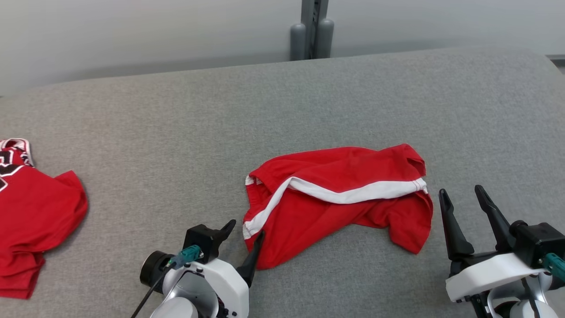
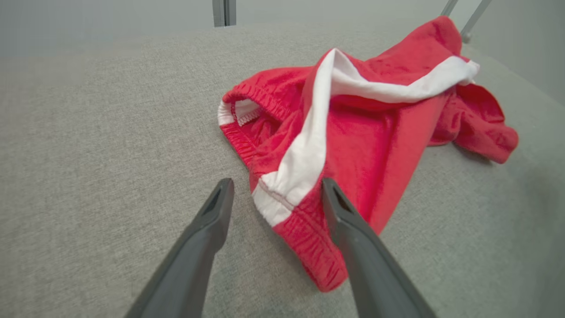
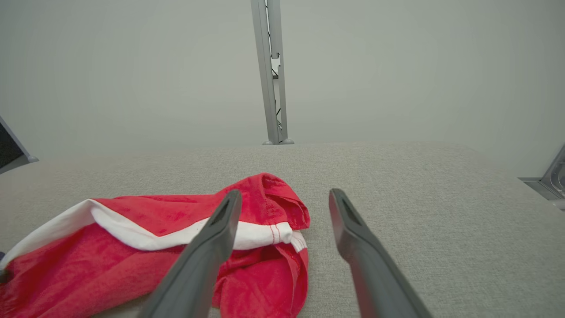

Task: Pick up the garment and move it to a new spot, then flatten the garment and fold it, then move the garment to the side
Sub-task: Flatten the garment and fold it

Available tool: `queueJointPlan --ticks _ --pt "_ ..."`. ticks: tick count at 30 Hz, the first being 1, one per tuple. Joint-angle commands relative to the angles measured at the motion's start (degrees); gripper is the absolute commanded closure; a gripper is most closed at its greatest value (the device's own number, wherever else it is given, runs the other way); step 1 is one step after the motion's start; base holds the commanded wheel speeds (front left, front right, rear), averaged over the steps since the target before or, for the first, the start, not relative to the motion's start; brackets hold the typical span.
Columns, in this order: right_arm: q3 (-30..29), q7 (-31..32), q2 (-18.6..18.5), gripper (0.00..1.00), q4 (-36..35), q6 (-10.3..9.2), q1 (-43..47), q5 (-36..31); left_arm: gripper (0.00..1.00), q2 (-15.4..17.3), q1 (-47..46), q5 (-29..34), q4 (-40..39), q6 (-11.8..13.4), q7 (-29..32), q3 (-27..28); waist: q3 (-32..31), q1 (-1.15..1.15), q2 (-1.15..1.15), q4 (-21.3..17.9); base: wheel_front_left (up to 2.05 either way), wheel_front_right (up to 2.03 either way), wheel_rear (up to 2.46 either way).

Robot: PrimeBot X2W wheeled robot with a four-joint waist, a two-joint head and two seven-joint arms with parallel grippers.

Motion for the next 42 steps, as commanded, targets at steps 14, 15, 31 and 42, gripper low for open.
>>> queueJointPlan --ticks 14,15,31,42 --pt "-1.1 -0.6 -0.2 0.0 4.0 0.01 -1.7 0.6 1.0 0.1 -3.4 -1.4 4.5 -1.0 -2.6 0.6 2.0 0.0 0.0 -0.9 0.0 0.0 0.0" --pt "-1.2 -0.4 -0.6 0.0 5.0 0.01 -2.0 0.6 1.0 0.1 -3.5 -1.3 4.3 -0.9 -2.6 0.5 2.2 0.0 0.0 -0.7 0.0 0.0 0.0" --pt "6.3 -2.1 -4.9 0.0 21.5 0.01 -13.8 4.5 1.0 -0.2 -6.0 -0.2 3.4 -0.8 -3.9 -1.0 5.4 0.0 0.0 2.9 0.0 0.0 0.0" --pt "11.8 -3.7 -7.8 1.0 23.9 0.01 -16.8 10.5 1.0 0.5 -6.8 -0.1 2.2 0.6 -7.1 -0.1 5.5 0.0 0.0 3.1 0.0 0.0 0.0"
